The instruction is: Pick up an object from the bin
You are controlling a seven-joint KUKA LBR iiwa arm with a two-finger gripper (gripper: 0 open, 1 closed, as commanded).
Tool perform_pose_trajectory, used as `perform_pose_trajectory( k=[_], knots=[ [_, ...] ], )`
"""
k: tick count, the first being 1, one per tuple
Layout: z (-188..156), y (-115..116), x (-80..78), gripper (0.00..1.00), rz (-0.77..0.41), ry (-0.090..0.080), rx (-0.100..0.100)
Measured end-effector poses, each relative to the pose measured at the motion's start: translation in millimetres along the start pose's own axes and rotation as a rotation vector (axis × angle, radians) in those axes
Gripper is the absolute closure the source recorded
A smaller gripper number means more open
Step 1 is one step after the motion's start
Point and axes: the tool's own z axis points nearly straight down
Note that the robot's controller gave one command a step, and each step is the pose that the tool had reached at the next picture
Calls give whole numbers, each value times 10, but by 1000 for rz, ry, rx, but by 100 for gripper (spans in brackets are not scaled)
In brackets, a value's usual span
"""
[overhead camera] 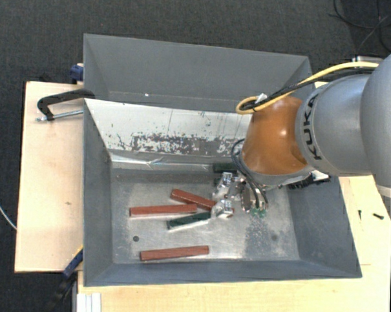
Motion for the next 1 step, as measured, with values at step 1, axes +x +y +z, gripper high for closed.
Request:
perform_pose_trajectory(
  k=[1],
  knots=[
    [-1512, 116, 19, 100, -67, -12, 2]
  ],
)
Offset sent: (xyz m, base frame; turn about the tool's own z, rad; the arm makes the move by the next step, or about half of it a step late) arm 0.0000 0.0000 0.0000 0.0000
